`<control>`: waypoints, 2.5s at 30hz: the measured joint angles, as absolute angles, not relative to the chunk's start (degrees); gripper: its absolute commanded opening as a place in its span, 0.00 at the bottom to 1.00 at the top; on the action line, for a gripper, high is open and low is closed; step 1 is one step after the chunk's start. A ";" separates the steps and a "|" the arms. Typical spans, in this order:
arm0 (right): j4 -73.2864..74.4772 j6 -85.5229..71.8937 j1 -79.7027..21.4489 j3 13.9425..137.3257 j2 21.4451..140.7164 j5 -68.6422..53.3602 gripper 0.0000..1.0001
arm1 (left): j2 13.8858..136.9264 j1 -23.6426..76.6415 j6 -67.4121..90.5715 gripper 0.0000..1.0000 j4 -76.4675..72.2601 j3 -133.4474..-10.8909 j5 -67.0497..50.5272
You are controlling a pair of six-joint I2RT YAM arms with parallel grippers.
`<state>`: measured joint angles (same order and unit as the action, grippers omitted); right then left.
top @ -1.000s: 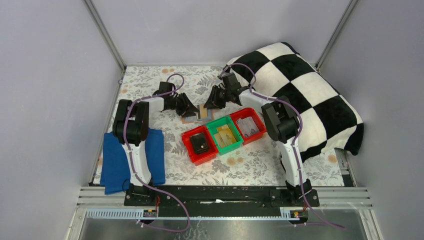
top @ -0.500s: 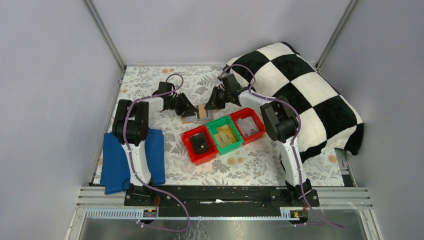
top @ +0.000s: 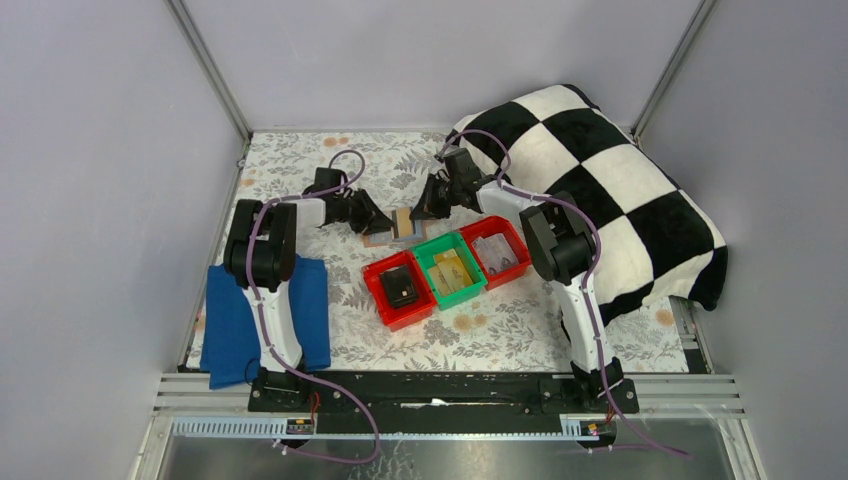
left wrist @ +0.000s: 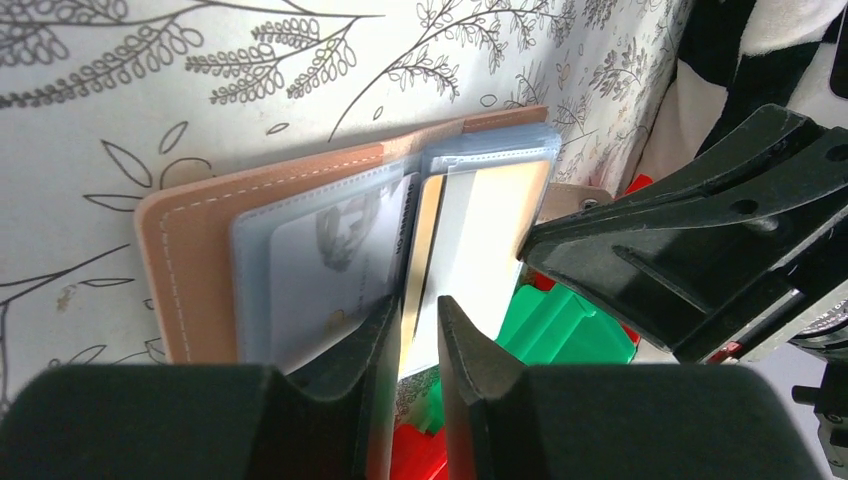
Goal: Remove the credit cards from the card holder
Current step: Remove the credit card from the card holder.
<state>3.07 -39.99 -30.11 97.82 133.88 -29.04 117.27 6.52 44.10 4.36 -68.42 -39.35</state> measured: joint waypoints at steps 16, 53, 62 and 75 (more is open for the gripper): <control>2.46 -39.90 -30.11 97.84 134.15 -29.61 0.14 | 117.16 5.04 45.32 0.00 1.58 -65.84 -41.12; -2.74 -40.32 -32.05 90.13 127.17 -24.56 0.31 | 115.85 3.77 43.53 0.00 3.64 -65.82 -39.00; -1.89 -39.92 -32.05 90.13 127.22 -23.14 0.31 | 115.85 3.77 43.55 0.00 3.75 -65.82 -39.00; -1.85 -39.92 -32.05 90.41 128.60 -23.59 0.32 | 115.85 3.77 43.55 0.00 3.77 -65.82 -39.00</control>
